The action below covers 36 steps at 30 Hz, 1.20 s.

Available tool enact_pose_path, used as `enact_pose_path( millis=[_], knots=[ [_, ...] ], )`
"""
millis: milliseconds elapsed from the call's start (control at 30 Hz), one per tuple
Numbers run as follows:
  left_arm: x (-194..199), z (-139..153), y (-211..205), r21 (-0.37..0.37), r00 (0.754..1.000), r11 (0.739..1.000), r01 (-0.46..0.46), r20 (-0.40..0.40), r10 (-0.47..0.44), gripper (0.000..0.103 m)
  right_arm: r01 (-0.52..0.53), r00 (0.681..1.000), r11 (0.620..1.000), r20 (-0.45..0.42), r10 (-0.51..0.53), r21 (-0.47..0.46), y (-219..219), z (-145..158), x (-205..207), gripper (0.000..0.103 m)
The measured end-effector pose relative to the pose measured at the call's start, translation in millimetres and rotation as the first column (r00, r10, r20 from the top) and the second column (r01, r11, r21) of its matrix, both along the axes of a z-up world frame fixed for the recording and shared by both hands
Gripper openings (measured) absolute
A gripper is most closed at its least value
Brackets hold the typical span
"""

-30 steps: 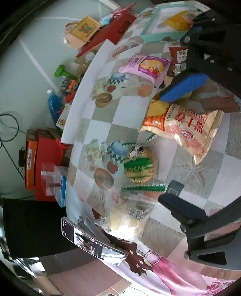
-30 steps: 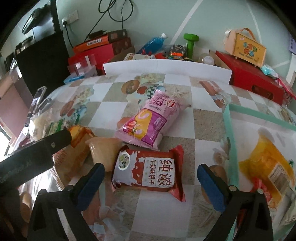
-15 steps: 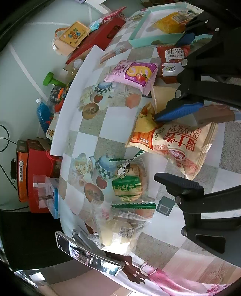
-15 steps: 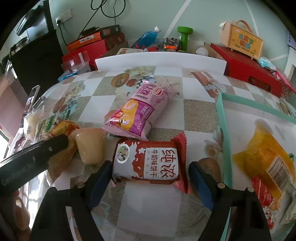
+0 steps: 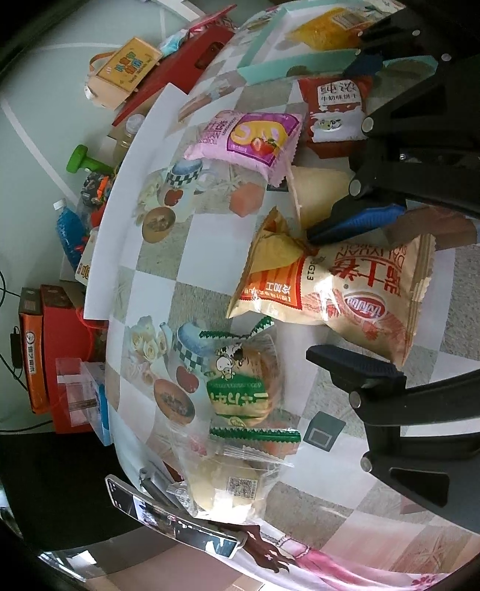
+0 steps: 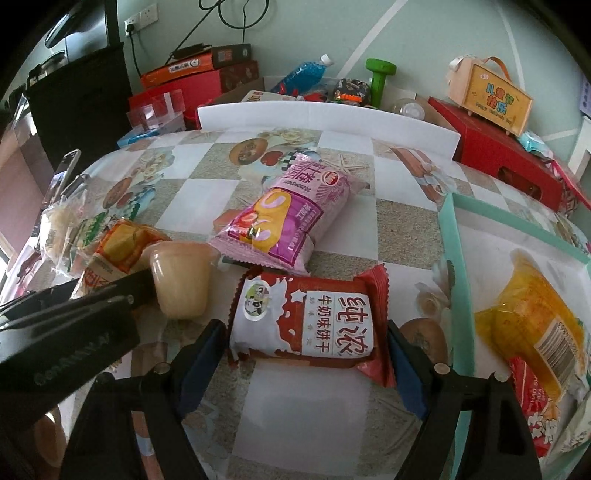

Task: Organize snacks
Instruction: 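Grasp the red-white milk biscuit pack with the right tool while the left tool grasps the orange-white bread bag, then lift both packs and carry them toward the tray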

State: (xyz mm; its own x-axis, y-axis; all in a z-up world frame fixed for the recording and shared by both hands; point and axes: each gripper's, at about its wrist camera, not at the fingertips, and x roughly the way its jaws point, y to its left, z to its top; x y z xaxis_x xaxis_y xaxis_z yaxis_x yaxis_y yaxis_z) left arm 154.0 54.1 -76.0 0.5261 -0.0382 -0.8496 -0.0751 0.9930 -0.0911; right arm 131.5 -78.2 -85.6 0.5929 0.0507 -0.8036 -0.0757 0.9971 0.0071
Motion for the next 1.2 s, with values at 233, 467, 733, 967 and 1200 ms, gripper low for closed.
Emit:
enact_pose_path(
  millis=[233, 467, 733, 967, 1200],
  knots=[
    [1, -1, -4, 0.041, 1.000, 0.999, 0.010, -0.001, -0.010, 0.059, 0.000, 1.000, 1.000, 0.000, 0.000, -0.004, 0, 0, 0, 0.085],
    [0, 2, -1, 0.016, 1.000, 1.000, 0.008, 0.005, -0.008, 0.046, -0.002, 1.000, 1.000, 0.010, 0.002, 0.008, -2, 3, -1, 0.076],
    [-5, 14, 3, 0.004, 0.999, 1.000, -0.002, 0.033, 0.002, 0.042, -0.005, 1.000, 1.000, 0.030, 0.004, 0.028, -4, 11, -4, 0.069],
    [-13, 36, 6, -0.002, 0.996, 1.000, -0.015, 0.091, 0.015, 0.042, 0.006, 0.995, 0.999, 0.096, -0.010, 0.045, -9, 35, -13, 0.068],
    [-23, 59, 5, -0.009, 0.988, 1.000, -0.009, 0.157, 0.010, 0.042, 0.014, 0.990, 0.998, 0.140, -0.022, 0.063, -14, 53, -21, 0.068]
  ],
)
